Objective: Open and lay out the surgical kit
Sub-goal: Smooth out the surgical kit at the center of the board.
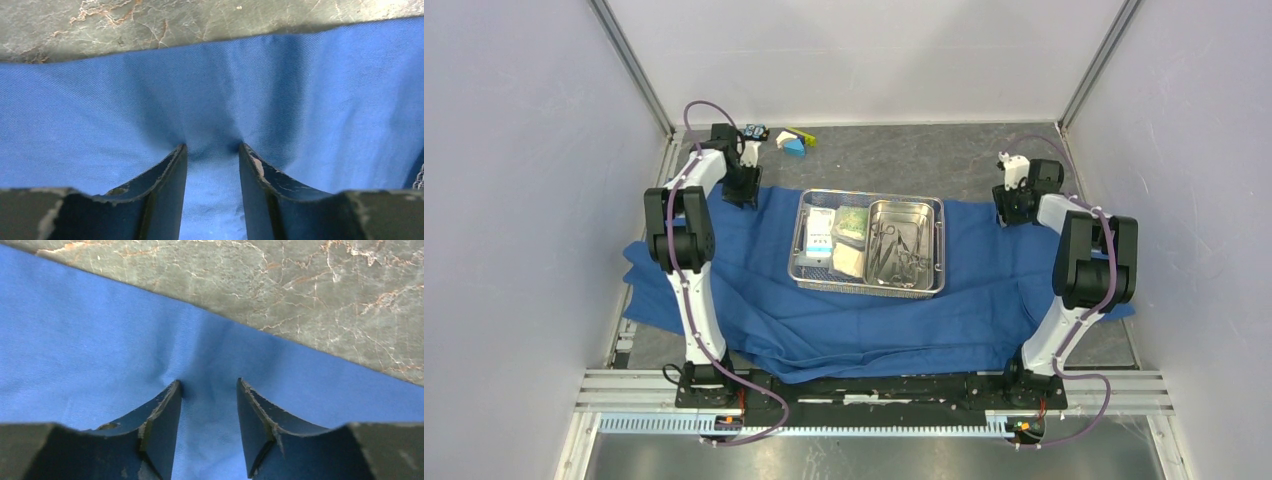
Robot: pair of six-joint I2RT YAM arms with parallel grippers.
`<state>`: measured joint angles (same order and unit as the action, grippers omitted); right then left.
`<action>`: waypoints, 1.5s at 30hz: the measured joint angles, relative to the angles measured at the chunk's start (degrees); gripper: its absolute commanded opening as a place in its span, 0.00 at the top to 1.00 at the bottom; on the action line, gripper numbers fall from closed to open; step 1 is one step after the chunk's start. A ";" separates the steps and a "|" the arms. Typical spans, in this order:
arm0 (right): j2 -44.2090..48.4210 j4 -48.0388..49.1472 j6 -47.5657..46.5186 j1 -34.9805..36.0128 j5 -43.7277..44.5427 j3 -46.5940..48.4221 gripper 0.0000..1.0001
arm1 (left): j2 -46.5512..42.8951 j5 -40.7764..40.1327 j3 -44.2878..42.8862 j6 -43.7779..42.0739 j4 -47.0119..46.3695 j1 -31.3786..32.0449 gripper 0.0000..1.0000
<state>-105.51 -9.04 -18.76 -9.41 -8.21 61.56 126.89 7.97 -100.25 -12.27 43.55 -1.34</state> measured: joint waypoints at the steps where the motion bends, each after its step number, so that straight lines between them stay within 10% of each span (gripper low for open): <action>1: -0.52 -0.55 0.00 -0.26 -1.11 0.74 0.57 | 0.04 -0.37 0.00 -0.24 -0.07 0.13 0.57; 8: -2.54 -1.16 -0.85 -2.36 -6.93 2.75 0.83 | -0.04 -1.88 0.66 -0.90 -0.57 1.05 0.74; 12: -2.99 -1.22 -1.44 -2.56 -8.35 3.26 1.00 | -0.33 -1.64 0.98 -0.87 -0.74 1.09 0.64; 21: -2.93 -1.20 -2.12 -2.67 -8.90 3.23 1.00 | -6.08 2.93 8.48 -0.09 -2.64 1.92 0.35; 45: -2.40 0.07 -2.82 -2.75 -9.31 2.16 1.00 | -22.16 -0.13 20.65 7.15 -15.28 3.58 0.31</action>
<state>-107.92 -8.97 -21.58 -12.16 -17.52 63.72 104.73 7.84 -79.59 -5.13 28.27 2.24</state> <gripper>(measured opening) 0.014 0.687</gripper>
